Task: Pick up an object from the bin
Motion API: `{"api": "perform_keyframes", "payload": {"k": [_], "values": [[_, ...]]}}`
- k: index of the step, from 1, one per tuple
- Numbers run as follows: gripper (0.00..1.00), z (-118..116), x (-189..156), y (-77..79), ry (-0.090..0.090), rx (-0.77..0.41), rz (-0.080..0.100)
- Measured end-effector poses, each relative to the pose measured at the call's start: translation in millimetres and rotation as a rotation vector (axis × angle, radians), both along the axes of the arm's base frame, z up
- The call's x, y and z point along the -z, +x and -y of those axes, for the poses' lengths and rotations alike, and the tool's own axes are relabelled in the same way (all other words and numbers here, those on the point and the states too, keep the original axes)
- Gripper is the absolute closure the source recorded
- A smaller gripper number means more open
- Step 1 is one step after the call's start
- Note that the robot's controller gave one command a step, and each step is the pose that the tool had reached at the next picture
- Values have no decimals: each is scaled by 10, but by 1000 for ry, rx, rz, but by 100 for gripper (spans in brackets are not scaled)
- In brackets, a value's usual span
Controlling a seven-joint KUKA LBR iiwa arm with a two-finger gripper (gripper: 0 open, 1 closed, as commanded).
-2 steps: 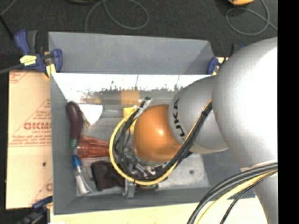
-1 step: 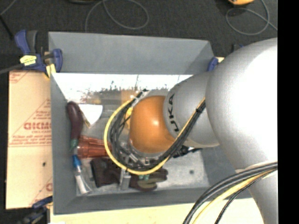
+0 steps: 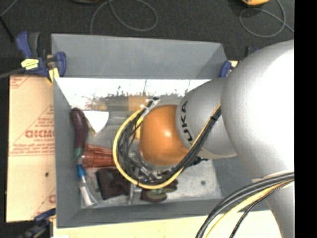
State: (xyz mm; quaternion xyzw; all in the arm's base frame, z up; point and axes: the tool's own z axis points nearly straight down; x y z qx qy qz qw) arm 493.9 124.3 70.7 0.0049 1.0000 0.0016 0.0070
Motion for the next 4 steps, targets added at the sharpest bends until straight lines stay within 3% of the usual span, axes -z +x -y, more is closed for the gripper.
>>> {"api": "perform_keyframes", "payload": {"k": [1,3,4], "values": [[100,-34,2,54,2,56,-6],[100,-34,-40,52,2,62,-10],[100,-30,-232,42,1,62,-14]]}}
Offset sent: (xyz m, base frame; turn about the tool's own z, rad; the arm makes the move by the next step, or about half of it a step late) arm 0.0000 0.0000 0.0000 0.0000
